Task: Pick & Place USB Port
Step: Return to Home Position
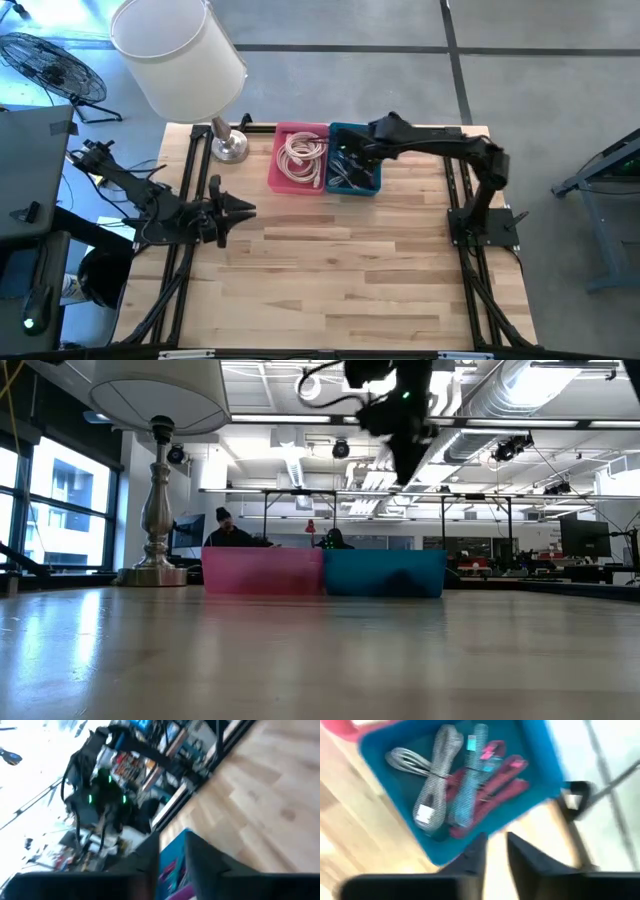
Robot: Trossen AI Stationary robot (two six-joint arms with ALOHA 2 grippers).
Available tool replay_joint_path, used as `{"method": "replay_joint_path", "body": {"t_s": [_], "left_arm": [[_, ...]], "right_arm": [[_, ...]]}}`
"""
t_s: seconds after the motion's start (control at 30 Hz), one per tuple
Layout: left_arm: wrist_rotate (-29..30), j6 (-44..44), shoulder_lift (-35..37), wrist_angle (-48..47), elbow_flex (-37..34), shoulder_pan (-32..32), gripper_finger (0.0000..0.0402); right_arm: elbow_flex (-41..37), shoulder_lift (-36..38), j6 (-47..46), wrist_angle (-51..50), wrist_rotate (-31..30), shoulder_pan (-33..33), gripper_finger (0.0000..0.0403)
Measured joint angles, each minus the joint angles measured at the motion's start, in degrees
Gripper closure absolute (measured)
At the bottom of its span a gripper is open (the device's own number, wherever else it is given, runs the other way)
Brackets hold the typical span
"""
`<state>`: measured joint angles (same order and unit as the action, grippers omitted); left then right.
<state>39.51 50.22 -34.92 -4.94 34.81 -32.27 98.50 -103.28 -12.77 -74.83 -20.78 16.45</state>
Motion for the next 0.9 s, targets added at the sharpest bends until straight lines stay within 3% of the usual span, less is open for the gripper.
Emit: {"method": "replay_joint_path", "body": {"t_s": [0.07, 0.13, 0.3, 0.47, 0.6, 0.77, 0.9], "left_arm": [[2.1, 1.0, 0.0, -3.7, 2.0, 0.0, 0.036], [4.0, 0.8, 0.0, -7.2, 4.6, 0.0, 0.039], [12.1, 0.5, 0.1, -14.8, 10.2, 0.0, 0.0398], [13.4, -2.9, 4.2, -27.0, 15.1, 0.0, 0.04], [15.1, -9.2, 11.4, -36.8, 16.3, 0.0, 0.04], [14.8, -19.0, 23.4, -41.1, 14.3, 0.0, 0.0401], [11.7, -19.2, 30.1, -37.2, 9.3, 0.0, 0.0401]], "right_arm": [[0.0, 3.1, 1.0, -2.6, -2.7, 0.0, 0.037], [0.0, 6.3, 1.4, -4.0, -5.2, -0.4, 0.0391], [0.0, 16.3, 2.5, -4.1, -7.9, -1.9, 0.04], [0.0, 29.6, 3.0, -4.4, -8.3, -3.2, 0.0402], [-1.1, 40.8, 2.8, -3.5, -8.7, -4.2, 0.0402], [-15.8, 59.2, 7.4, 8.4, 0.4, -4.6, 0.0402], [-32.3, 74.2, 10.9, 23.1, 12.3, -4.6, 0.0402]]}}
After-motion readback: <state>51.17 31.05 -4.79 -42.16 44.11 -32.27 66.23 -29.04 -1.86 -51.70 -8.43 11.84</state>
